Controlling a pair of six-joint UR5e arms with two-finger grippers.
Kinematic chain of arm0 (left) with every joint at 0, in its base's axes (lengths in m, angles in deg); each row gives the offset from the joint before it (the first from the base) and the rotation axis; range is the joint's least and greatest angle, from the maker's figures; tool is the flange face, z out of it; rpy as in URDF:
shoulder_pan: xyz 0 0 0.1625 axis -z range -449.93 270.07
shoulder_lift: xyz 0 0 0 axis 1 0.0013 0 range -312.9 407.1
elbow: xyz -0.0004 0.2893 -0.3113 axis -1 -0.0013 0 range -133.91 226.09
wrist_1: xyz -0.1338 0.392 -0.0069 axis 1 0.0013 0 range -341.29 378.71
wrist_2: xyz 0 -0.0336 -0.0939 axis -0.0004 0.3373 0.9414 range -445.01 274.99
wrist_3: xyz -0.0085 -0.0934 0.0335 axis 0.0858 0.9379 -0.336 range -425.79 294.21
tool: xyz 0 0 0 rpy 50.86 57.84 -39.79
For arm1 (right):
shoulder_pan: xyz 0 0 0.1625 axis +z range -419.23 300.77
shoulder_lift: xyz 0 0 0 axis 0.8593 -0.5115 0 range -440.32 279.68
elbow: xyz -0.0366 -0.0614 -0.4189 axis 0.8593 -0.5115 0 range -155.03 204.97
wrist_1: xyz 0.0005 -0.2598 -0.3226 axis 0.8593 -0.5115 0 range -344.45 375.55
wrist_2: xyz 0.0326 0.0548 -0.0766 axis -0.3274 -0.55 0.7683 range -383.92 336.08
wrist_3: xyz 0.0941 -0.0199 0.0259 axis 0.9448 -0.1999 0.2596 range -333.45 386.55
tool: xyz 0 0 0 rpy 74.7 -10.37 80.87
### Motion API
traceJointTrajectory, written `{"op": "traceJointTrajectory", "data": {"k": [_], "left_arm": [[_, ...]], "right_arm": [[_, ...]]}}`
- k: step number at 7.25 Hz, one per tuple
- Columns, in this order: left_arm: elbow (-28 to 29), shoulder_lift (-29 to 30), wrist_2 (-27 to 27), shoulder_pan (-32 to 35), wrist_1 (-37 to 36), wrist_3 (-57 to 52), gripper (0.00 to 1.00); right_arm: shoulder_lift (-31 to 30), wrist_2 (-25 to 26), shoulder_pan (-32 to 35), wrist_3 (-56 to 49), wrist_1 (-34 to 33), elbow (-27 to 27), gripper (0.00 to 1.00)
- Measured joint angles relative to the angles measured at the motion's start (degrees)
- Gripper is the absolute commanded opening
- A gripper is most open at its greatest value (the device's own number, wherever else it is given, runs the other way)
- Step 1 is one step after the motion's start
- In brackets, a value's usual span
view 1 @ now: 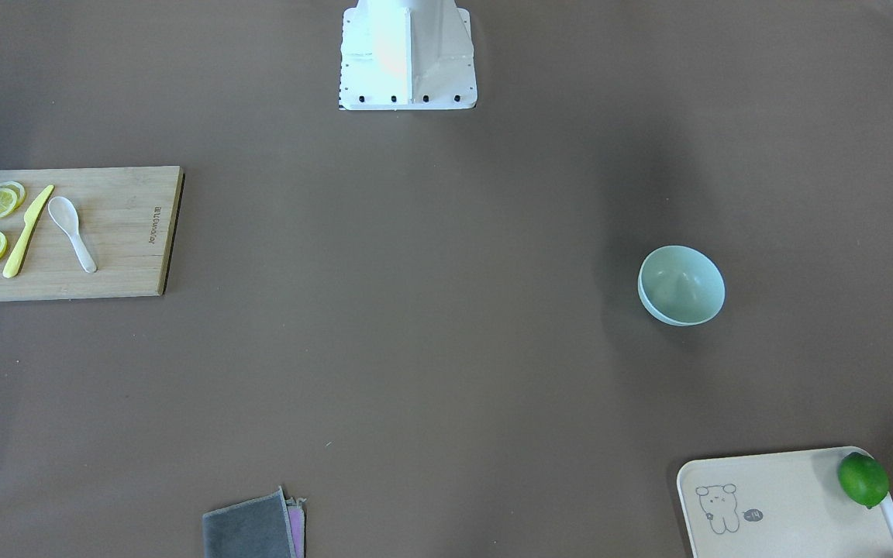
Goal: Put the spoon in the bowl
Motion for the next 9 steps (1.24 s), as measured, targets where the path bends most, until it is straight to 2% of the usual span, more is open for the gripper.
{"op": "traceJointTrajectory", "data": {"k": [9], "left_arm": [[1.4, -0.2, -0.2, 0.1, -0.1, 0.0, 0.98]], "right_arm": [[0.0, 0.2, 0.0, 0.0, 0.0, -0.5, 1.0]]}}
